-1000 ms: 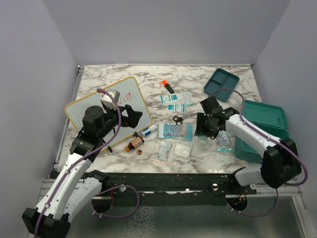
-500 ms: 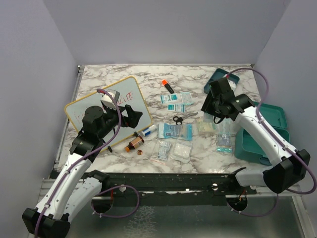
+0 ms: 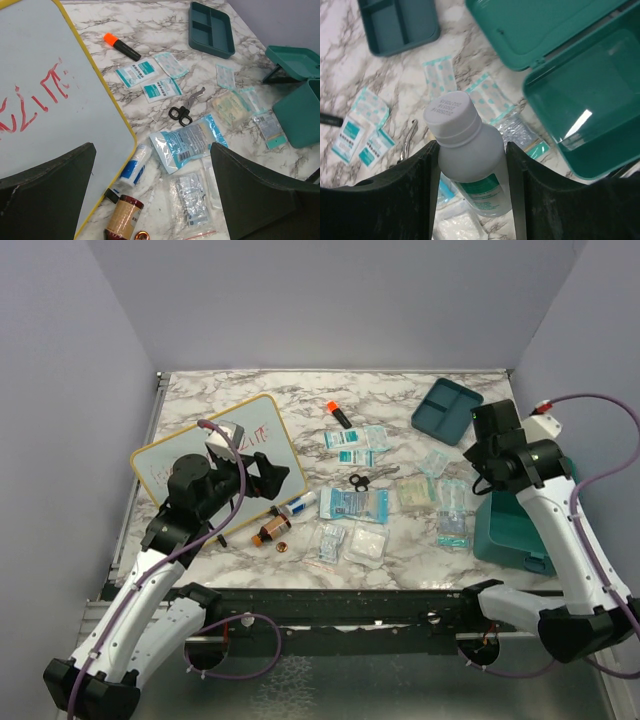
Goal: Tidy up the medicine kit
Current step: Place the pill bottle in the medicine box.
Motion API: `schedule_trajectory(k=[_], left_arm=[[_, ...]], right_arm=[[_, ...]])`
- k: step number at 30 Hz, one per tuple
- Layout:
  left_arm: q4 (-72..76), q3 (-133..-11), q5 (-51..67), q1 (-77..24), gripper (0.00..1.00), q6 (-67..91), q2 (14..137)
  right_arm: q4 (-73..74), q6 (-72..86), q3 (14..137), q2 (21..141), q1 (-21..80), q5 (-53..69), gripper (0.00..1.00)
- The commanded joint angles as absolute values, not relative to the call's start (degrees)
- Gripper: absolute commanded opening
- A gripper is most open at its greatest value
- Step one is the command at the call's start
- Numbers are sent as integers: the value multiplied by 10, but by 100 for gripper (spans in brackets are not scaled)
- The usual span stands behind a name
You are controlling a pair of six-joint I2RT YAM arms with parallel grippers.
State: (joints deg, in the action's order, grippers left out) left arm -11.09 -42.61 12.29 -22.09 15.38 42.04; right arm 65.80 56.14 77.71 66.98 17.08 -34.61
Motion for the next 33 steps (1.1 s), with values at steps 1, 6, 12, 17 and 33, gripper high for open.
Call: schedule_trajectory(k=[1, 6, 12, 17, 33], left_arm=[[-117, -418, 113, -231, 99, 149, 412], [-117, -417, 104, -233, 99, 149, 402], [-120, -417, 101, -242, 99, 148, 391], [-119, -417, 102, -247, 99, 148, 386], [-120, -417, 103, -258, 99, 147, 370]], right_arm=[[740, 634, 788, 635, 144, -448, 30], [754, 661, 773, 614, 117, -471, 30], [748, 663, 749, 628, 72, -448, 30], [738, 670, 723, 626, 5, -403, 30], [640, 669, 617, 625, -227, -197, 28]])
